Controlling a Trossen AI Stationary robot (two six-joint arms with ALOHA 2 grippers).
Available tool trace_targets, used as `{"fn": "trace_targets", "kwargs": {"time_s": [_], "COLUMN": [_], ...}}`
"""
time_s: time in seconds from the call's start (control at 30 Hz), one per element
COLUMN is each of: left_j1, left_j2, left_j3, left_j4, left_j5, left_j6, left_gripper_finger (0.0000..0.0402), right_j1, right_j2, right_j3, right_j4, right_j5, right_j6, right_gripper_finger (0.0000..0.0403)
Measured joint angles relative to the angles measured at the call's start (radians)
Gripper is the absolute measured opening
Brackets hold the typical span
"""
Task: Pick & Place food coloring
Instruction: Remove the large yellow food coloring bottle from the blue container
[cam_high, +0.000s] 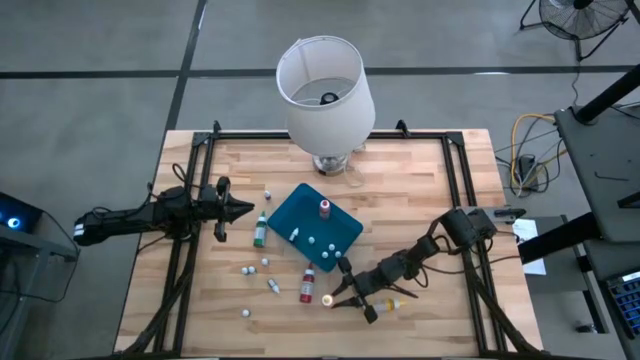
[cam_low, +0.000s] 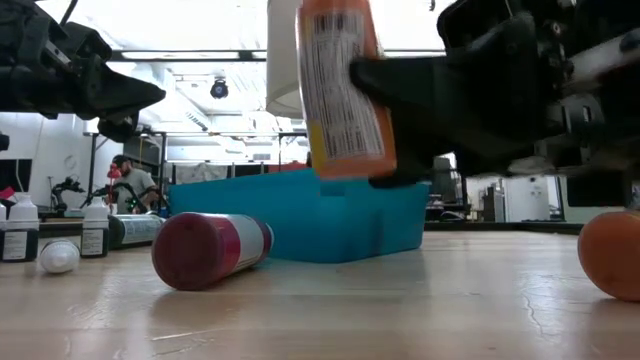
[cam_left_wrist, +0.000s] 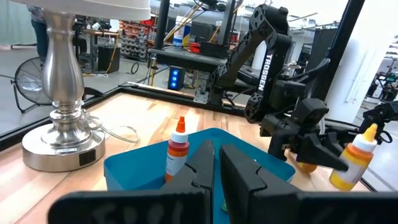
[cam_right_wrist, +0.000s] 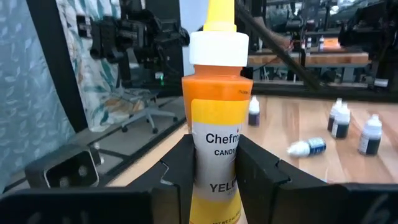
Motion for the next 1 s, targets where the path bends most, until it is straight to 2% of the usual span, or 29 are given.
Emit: {"fn": "trace_targets", "kwargs": {"time_s": [0.67,1.0], "left_j1": [0.000,0.000], "left_j2": [0.000,0.000], "left_j3": [0.000,0.000], "left_j4": [0.000,0.000], "left_j5": [0.000,0.000], "left_j6": [0.000,0.000], "left_gripper_finger": [0.0000,0.0000], "right_j1": [-0.002,-0.002], "right_j2": [0.127,0.133], "right_j3": [0.085,0.086], "right_j4": [0.000,0.000], "right_j5": [-0.001,0.000], "right_j6": [0.031,0.064], "right_gripper_finger": [0.0089,0.0092]}}
